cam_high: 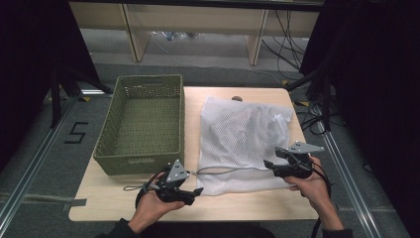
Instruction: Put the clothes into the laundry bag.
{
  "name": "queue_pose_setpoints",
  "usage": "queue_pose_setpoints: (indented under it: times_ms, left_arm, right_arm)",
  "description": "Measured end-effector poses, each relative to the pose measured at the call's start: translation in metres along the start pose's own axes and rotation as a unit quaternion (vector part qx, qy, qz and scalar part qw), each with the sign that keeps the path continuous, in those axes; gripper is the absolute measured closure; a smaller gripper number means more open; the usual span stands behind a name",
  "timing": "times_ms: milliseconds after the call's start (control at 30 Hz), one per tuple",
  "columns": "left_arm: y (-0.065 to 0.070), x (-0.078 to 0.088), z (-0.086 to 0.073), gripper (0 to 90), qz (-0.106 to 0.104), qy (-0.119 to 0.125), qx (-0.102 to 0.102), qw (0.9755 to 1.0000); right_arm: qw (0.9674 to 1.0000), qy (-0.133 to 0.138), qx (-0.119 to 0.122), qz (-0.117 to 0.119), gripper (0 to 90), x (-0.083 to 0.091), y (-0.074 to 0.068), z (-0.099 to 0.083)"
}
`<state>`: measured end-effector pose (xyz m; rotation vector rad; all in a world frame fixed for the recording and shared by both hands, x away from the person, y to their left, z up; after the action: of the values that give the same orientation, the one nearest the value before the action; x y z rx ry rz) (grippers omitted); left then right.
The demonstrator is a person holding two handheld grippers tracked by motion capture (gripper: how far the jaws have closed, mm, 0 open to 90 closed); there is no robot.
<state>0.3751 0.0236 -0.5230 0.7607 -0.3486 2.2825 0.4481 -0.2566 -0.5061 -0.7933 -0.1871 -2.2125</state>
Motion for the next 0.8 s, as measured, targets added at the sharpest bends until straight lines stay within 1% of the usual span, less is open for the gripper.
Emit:
queue_pose_setpoints:
  times_ms: [33,67,100,167,200,233,267,300,333,367,400,433,467,500,533,567,600,633,667,700,733,767,800]
  left_arm:
    - [-0.002,0.002,-0.002,25.8,0.000,-0.004,-0.004,1.0000]
    - [-0.003,0.003,-0.004,23.9,-0.001,0.000,0.000,1.0000]
    - [-0.005,0.004,-0.005,22.7,0.000,0.002,-0.003,1.0000]
    - [-0.008,0.007,-0.010,19.4,0.004,0.002,-0.011,0.9999]
    - [-0.008,0.009,-0.011,16.9,0.001,0.006,-0.007,1.0000]
    - [-0.012,0.011,-0.014,17.0,0.007,0.003,-0.021,0.9998]
    - [-0.012,0.012,-0.016,17.1,0.005,0.004,-0.014,0.9999]
    - [-0.013,0.013,-0.017,17.1,0.003,0.004,-0.015,0.9999]
    - [-0.015,0.015,-0.019,17.1,0.008,0.003,-0.015,0.9999]
    - [-0.016,0.016,-0.020,17.1,0.006,0.008,-0.015,0.9998]
    - [-0.018,0.017,-0.021,17.0,0.011,0.007,-0.014,0.9998]
    - [-0.019,0.019,-0.023,17.1,0.006,0.004,-0.016,0.9998]
    - [-0.022,0.020,-0.025,17.1,0.018,0.002,-0.018,0.9997]
    - [-0.023,0.021,-0.026,17.0,0.018,0.004,-0.018,0.9997]
    - [-0.022,0.022,-0.027,17.0,0.013,0.006,-0.015,0.9998]
    - [-0.024,0.024,-0.029,17.0,0.017,0.000,-0.024,0.9996]
    - [-0.025,0.025,-0.031,17.0,0.017,0.001,-0.025,0.9995]
    - [-0.025,0.026,-0.033,17.2,0.021,-0.001,-0.021,0.9996]
    - [-0.024,0.026,-0.033,17.2,0.017,0.002,-0.018,0.9997]
    - [-0.025,0.027,-0.033,17.2,0.017,0.004,-0.020,0.9996]
    - [-0.025,0.028,-0.034,17.2,0.019,0.001,-0.021,0.9996]
    - [-0.025,0.028,-0.034,17.1,0.016,0.008,-0.020,0.9996]
    - [-0.024,0.029,-0.034,17.1,0.015,0.009,-0.019,0.9997]
  right_arm:
    - [1.0000,-0.002,0.003,0.001,37.2,-0.001,-0.001,-0.001]
    - [1.0000,-0.004,-0.007,0.001,37.1,-0.001,-0.003,-0.002]
    - [0.9999,-0.005,-0.009,0.001,37.0,-0.001,-0.004,-0.003]
    - [0.9999,-0.008,-0.008,0.001,36.9,-0.001,-0.006,-0.005]
    - [0.9999,-0.009,0.000,0.007,36.9,-0.001,-0.007,-0.006]
    - [1.0000,-0.006,-0.006,0.002,36.7,0.000,-0.008,-0.006]
    - [1.0000,-0.003,0.000,0.006,36.7,-0.001,-0.009,-0.006]
    - [1.0000,-0.007,-0.005,0.004,36.6,0.001,-0.011,-0.009]
    - [1.0000,-0.006,-0.002,0.002,36.6,0.002,-0.011,-0.009]
    - [1.0000,-0.007,-0.003,0.001,36.6,0.003,-0.014,-0.012]
    - [1.0000,-0.007,0.000,-0.003,36.5,0.004,-0.016,-0.014]
    - [1.0000,-0.006,0.004,-0.005,36.4,0.005,-0.017,-0.015]
    - [0.9999,-0.010,0.004,-0.003,36.4,0.005,-0.020,-0.018]
    - [0.9999,-0.013,-0.004,0.000,36.3,0.006,-0.024,-0.022]
    - [0.9999,-0.009,-0.007,0.005,36.2,0.005,-0.027,-0.024]
    - [0.9999,-0.013,0.005,0.010,36.1,0.006,-0.029,-0.026]
    - [0.9997,-0.018,0.004,0.016,36.1,0.007,-0.032,-0.029]
    - [0.9996,-0.024,0.001,0.018,36.0,0.008,-0.036,-0.034]
    - [0.9997,-0.021,0.010,0.011,35.8,0.008,-0.035,-0.035]
    - [0.9995,-0.026,0.010,0.015,35.5,0.009,-0.037,-0.037]
    - [0.9996,-0.026,0.005,0.014,35.0,0.009,-0.039,-0.039]
    - [0.9990,-0.038,0.007,0.025,34.5,0.010,-0.041,-0.042]
    - [0.9994,-0.031,0.000,0.014,34.4,0.011,-0.042,-0.044]
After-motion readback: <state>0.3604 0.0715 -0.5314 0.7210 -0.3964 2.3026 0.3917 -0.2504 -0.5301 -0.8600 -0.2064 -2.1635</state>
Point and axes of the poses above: each handheld gripper's, and its own axes: x roughly backward along the jaws, z roughly out of its top, y roughly to its right, the point moved 10 cm from there along -x, roughly forward along the jaws, and after that the axes turned 9 degrees about z, right-handed, at the moved point
